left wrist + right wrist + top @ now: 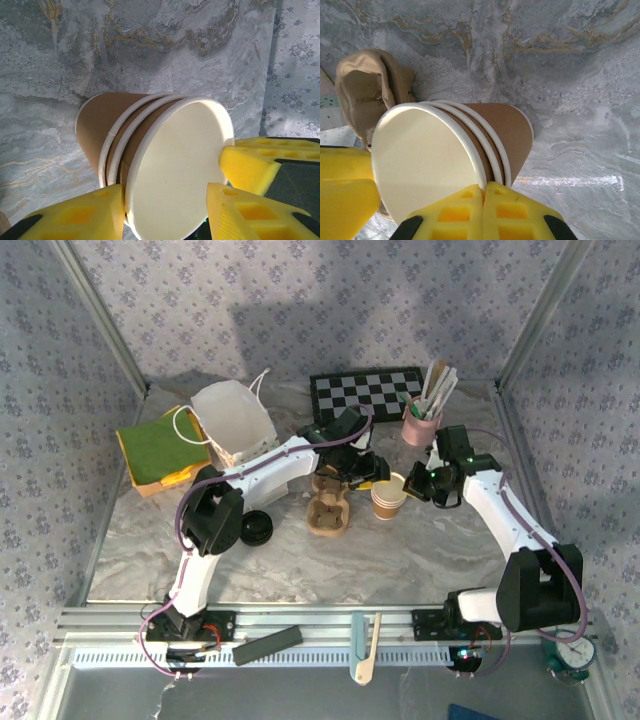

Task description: Pack the takeout coffee

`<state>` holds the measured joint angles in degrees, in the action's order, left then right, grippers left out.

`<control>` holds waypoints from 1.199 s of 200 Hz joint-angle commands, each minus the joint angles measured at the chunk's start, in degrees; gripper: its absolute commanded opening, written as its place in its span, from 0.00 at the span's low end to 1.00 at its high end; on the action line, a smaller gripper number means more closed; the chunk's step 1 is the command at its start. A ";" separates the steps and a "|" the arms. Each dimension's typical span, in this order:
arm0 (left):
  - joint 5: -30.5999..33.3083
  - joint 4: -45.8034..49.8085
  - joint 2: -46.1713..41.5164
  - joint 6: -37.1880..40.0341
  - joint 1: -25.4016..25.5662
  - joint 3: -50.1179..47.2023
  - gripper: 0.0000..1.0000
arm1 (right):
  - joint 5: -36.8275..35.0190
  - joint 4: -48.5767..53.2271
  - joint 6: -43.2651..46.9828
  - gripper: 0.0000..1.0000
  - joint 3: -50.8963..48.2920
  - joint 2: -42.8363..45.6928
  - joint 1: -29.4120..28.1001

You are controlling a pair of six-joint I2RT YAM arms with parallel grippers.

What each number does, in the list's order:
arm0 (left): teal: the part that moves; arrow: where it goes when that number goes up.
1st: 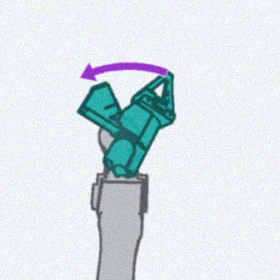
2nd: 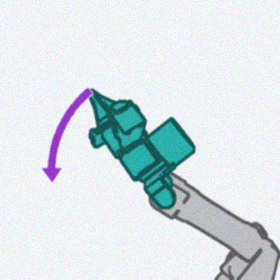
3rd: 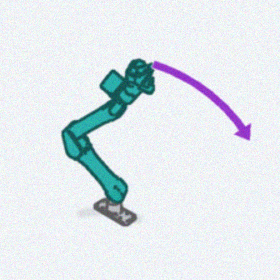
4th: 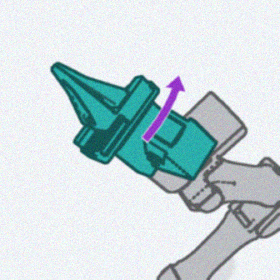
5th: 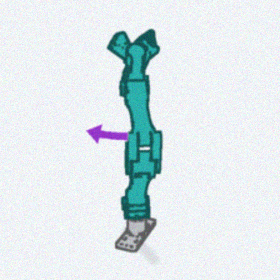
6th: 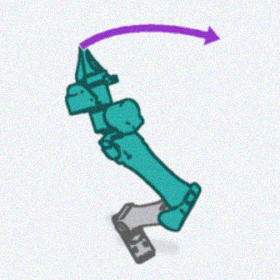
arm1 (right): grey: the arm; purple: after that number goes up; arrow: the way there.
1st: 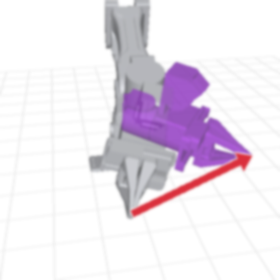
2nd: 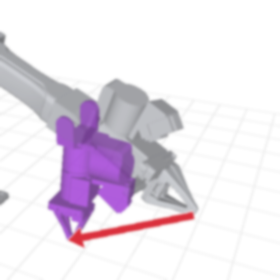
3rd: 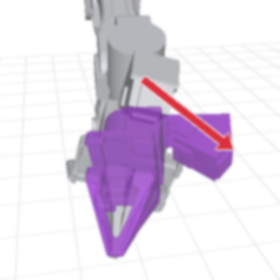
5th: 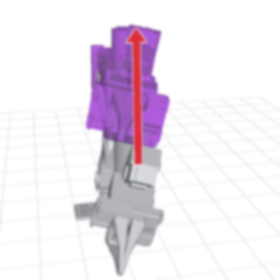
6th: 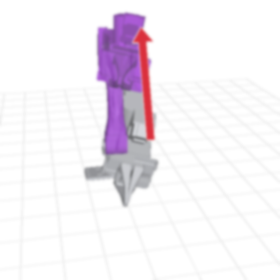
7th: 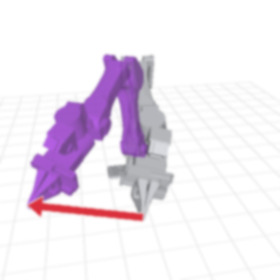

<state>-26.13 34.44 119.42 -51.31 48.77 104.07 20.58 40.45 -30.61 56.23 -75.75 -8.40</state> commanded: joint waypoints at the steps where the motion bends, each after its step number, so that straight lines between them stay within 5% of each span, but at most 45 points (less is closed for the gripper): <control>1: -0.76 -0.69 1.38 -0.38 0.73 0.00 0.47 | 2.59 -1.25 -0.77 0.00 -0.42 0.84 -0.81; 193: 7.62 12.75 7.59 5.32 3.61 9.08 0.49 | 4.41 -0.29 -1.21 0.00 2.80 2.97 -0.99; 240: 9.00 13.28 5.79 5.70 3.60 9.29 0.41 | 3.15 0.14 -0.59 0.00 0.30 3.09 0.07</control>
<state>-18.52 44.51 125.32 -46.70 51.79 111.94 22.76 40.10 -31.03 57.30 -73.84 -8.86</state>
